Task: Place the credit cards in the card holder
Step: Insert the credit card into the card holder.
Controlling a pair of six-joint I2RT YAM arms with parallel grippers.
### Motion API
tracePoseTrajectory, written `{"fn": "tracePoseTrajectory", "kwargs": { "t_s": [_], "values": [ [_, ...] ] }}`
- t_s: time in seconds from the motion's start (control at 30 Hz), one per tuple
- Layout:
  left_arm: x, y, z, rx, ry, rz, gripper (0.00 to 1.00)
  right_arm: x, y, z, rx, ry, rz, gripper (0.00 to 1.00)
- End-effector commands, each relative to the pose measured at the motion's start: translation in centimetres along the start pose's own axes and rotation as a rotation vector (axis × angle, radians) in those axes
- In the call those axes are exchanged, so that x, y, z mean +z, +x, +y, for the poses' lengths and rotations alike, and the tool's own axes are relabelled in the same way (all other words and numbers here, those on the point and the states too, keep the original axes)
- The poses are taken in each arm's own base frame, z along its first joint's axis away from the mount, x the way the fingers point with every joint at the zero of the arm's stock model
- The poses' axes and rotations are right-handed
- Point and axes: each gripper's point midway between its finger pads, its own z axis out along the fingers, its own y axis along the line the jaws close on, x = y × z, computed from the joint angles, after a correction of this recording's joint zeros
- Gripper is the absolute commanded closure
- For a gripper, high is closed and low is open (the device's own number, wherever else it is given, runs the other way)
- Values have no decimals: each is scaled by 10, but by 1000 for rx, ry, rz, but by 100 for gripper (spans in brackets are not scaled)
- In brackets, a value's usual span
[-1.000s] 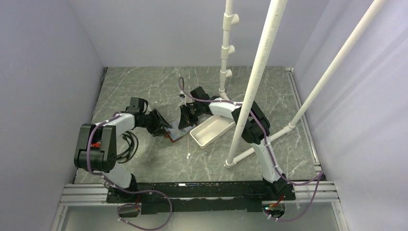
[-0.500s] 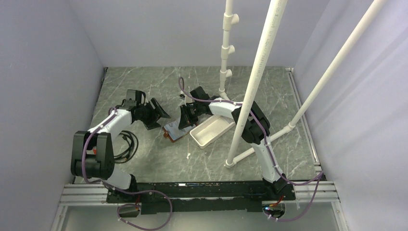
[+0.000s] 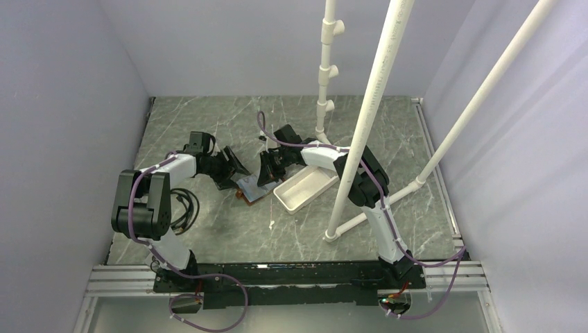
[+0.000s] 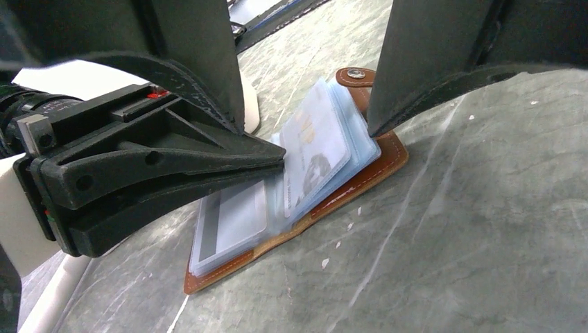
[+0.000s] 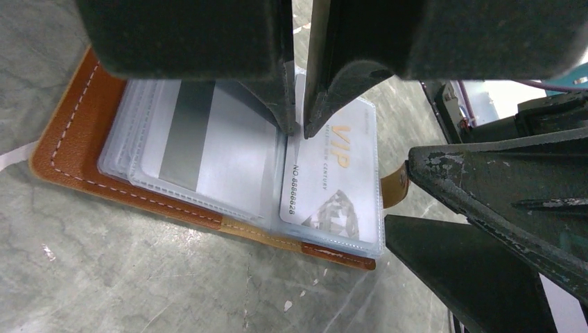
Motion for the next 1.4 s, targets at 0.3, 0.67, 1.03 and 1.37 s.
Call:
{"fn": "tracePoseTrajectory", "kwargs": {
  "t_s": [0.3,0.67,1.03,1.37],
  "values": [
    [-9,12,-17,27,11,-23,26,10,5,-14,-9,41,21,89],
    [-27,12,-17,19,-31,-71,22,11,5,-16,-7,48,26,90],
    [-2,18,-22,43,-13,17,22,11,5,-16,-5,47,30,90],
    [-3,17,-29,59,22,-4,26,12,7,-17,-2,48,34,91]
  ]
}}
